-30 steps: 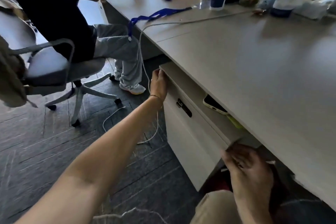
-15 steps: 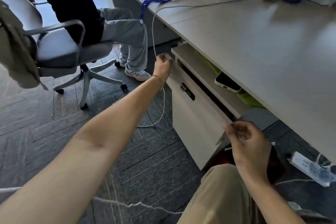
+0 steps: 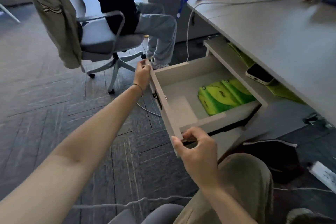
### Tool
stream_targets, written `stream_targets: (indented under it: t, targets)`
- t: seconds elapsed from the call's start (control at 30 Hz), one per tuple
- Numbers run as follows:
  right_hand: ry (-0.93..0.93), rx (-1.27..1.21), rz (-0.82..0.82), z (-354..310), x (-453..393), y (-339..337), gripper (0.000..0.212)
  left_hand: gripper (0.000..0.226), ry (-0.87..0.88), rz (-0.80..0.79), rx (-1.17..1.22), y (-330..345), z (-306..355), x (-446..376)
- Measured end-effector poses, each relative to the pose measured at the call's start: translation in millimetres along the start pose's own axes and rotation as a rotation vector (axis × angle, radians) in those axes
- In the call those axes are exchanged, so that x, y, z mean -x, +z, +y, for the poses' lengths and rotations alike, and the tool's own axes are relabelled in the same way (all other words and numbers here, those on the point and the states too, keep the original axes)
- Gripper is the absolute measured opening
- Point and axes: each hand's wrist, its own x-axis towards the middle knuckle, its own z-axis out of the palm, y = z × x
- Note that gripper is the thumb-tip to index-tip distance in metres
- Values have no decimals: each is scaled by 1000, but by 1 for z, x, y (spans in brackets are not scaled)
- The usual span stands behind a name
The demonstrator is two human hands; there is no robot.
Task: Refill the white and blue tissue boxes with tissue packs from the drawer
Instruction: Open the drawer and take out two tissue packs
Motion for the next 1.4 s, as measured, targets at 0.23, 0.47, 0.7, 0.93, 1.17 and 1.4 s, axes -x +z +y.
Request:
stream_targets:
  t: [0.23, 0.47, 0.7, 0.93, 1.17, 1.4]
  targets:
    - [-47, -25, -99, -30, 23, 57, 30, 26, 2, 65, -3, -73, -4, 18]
    - [-66, -15, -109, -34, 21, 54, 33, 29, -99, 86, 32, -77, -34, 56]
    - [-113, -58, -173, -24, -14, 7, 39, 39, 505, 252, -262, -52, 42, 78]
    - [-80, 106, 40, -9, -77, -55, 15, 57, 767, -745, -907, 26, 55, 124]
    - [-70, 358, -37, 5, -118, -85, 15, 100, 952, -1120, -1467, 62, 54, 137]
    - [133, 631, -229, 8, -165, -73, 42, 100, 990, -999, -1628, 42, 48, 118]
